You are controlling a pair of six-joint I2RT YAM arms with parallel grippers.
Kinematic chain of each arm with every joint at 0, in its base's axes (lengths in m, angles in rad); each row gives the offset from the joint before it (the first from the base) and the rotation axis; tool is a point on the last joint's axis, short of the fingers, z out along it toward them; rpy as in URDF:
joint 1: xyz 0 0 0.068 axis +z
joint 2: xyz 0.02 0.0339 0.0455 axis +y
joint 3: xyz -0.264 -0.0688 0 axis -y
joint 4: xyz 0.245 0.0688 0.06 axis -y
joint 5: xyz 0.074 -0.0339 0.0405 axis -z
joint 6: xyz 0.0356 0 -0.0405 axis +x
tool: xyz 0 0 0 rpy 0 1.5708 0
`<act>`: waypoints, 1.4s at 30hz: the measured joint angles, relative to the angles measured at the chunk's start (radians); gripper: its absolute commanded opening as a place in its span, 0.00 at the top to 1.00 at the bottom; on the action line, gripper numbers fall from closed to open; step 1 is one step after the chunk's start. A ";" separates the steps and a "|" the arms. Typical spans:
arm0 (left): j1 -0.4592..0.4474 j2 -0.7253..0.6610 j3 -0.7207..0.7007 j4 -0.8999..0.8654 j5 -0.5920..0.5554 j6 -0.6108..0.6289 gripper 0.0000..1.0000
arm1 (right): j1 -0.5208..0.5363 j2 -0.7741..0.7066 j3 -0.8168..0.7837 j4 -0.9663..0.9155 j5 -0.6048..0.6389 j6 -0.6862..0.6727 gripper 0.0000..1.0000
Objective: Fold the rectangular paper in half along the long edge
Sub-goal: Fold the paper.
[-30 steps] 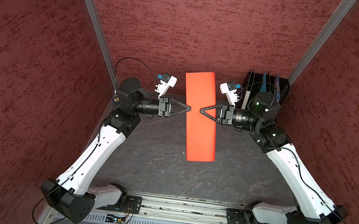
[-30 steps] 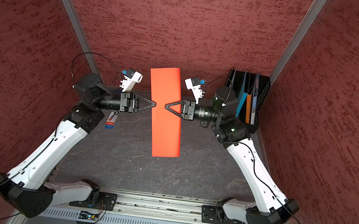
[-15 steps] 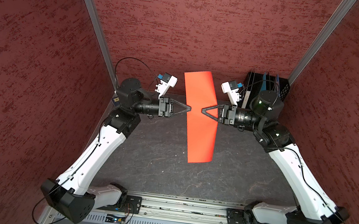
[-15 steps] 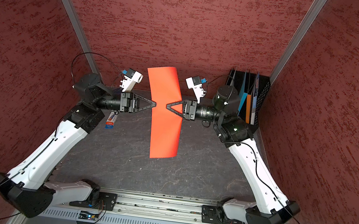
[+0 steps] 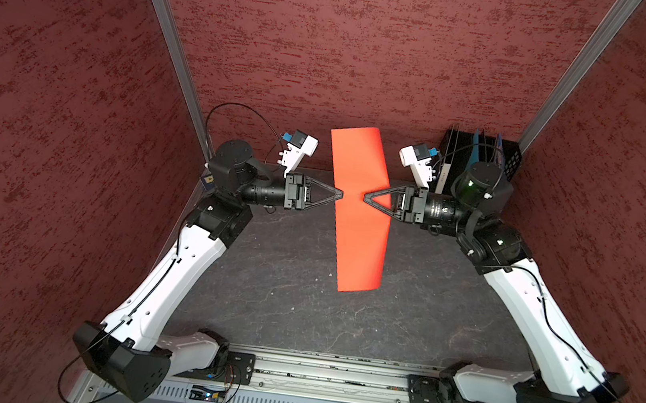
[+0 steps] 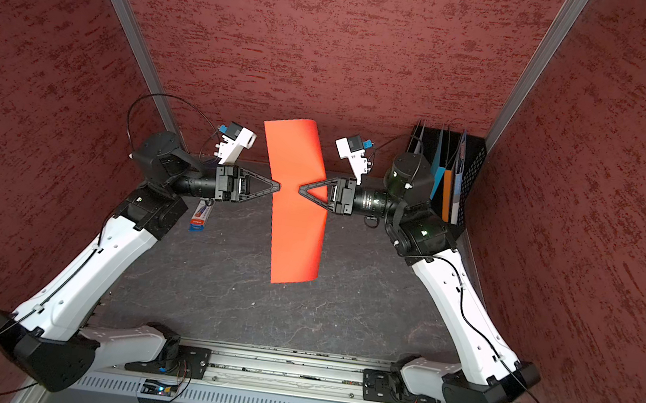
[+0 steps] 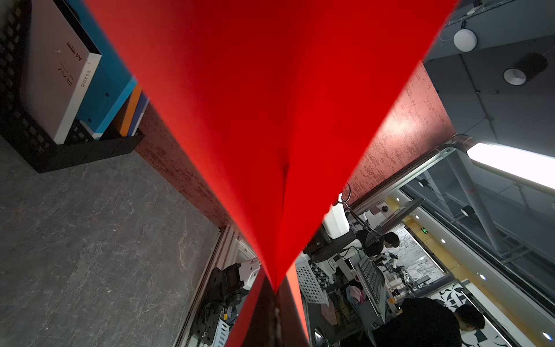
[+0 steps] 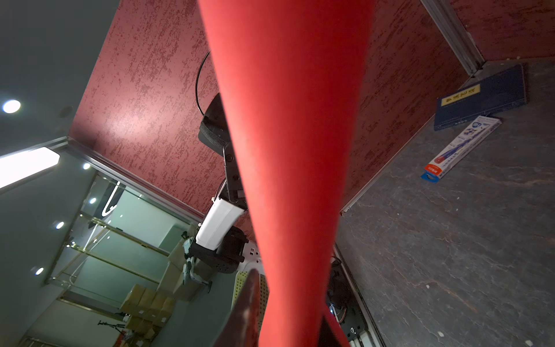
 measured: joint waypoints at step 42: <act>0.001 -0.015 0.000 -0.013 0.000 0.001 1.00 | -0.077 0.010 0.059 -0.094 -0.066 -0.046 0.92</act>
